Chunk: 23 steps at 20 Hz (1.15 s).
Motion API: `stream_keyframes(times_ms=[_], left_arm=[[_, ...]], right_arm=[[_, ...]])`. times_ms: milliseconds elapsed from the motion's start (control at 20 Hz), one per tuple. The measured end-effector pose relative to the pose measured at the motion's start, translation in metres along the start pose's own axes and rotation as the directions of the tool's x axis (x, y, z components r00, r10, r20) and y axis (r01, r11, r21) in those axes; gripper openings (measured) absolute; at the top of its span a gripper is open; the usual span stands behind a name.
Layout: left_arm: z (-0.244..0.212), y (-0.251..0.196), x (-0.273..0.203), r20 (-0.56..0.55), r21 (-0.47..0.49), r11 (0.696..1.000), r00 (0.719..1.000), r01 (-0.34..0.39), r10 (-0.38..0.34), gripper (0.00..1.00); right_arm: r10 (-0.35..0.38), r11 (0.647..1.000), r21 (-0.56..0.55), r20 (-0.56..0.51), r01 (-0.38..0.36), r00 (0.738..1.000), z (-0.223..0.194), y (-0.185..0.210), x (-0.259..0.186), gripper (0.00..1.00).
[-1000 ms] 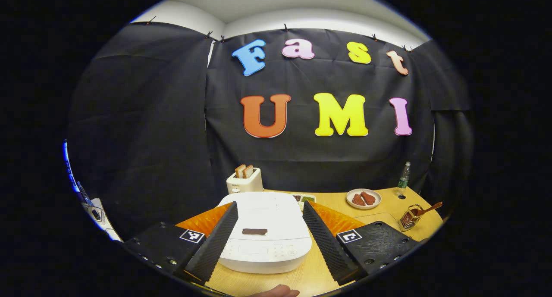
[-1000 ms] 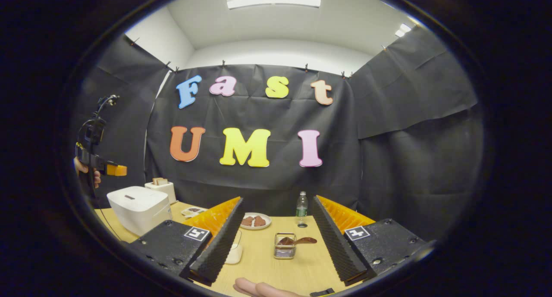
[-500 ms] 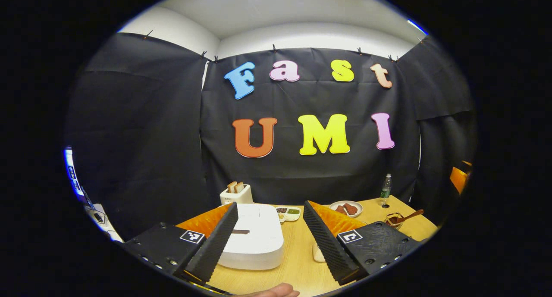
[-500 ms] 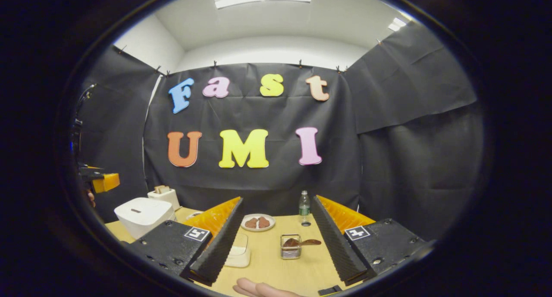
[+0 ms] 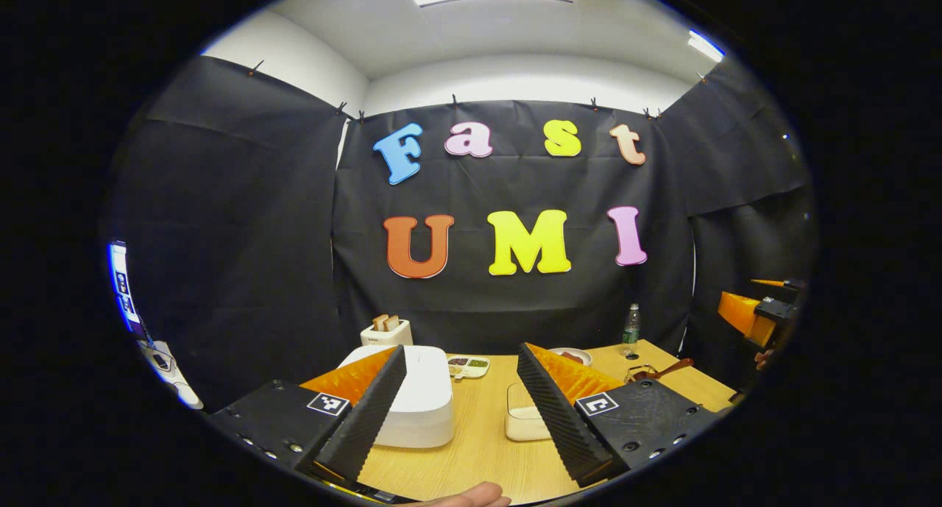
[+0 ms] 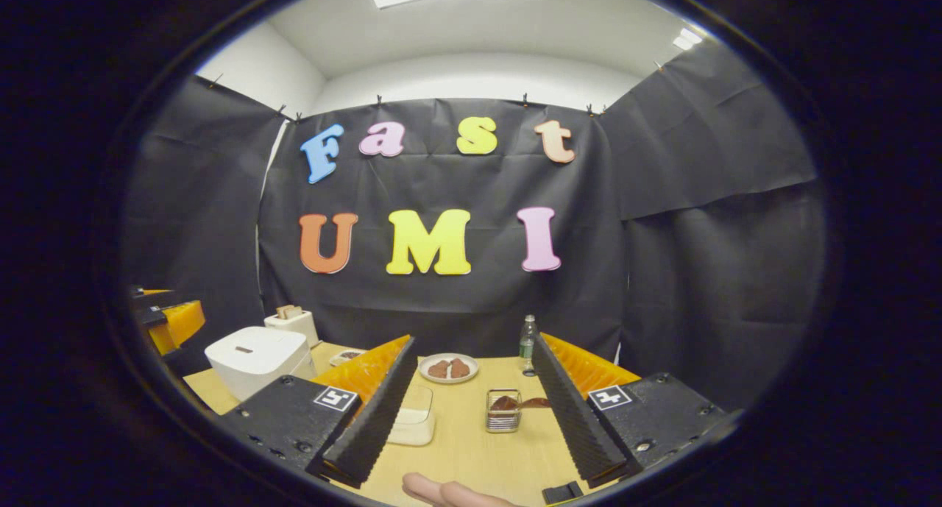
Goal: Close the left gripper, press the button to open the rice cooker; take a wooden spoon from the chopstick holder with the right hand, scoop a spoonful of rice and pour it into the rice cooker, then put the wooden spoon back into the chopstick holder.
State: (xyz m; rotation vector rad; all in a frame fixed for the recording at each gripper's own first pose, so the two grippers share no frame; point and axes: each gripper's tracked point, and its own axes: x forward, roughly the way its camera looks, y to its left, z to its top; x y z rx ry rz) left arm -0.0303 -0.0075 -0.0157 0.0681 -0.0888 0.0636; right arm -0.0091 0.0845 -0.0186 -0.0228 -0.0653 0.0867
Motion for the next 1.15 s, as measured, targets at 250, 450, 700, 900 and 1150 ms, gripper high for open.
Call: stream_keyframes(times_ms=[250,450,700,900,1150], left_arm=[[-0.009,0.002,-0.018,0.035,0.004,1.000,0.999,-0.024,0.024,0.96],[-0.012,0.005,-0.022,0.047,0.032,0.999,0.998,-0.033,0.031,0.96],[-0.020,0.008,-0.021,0.027,-0.012,1.000,1.000,-0.012,0.012,0.96],[-0.018,0.005,-0.020,0.041,-0.004,1.000,0.999,0.008,-0.008,0.96],[-0.027,0.005,-0.021,0.031,0.004,1.000,0.999,0.015,-0.015,0.96]], right_arm=[[-0.043,0.999,0.024,0.036,0.042,0.998,-0.001,-0.022,-0.022,0.98],[-0.038,0.998,0.044,0.063,0.035,0.997,0.002,-0.013,-0.031,0.97],[-0.015,0.999,0.048,0.045,0.013,0.999,-0.001,-0.009,-0.028,0.98],[-0.024,0.998,0.050,0.036,0.022,0.999,-0.006,-0.010,-0.025,0.99],[-0.019,0.997,0.073,0.019,0.018,1.000,-0.011,-0.007,-0.022,0.98]])
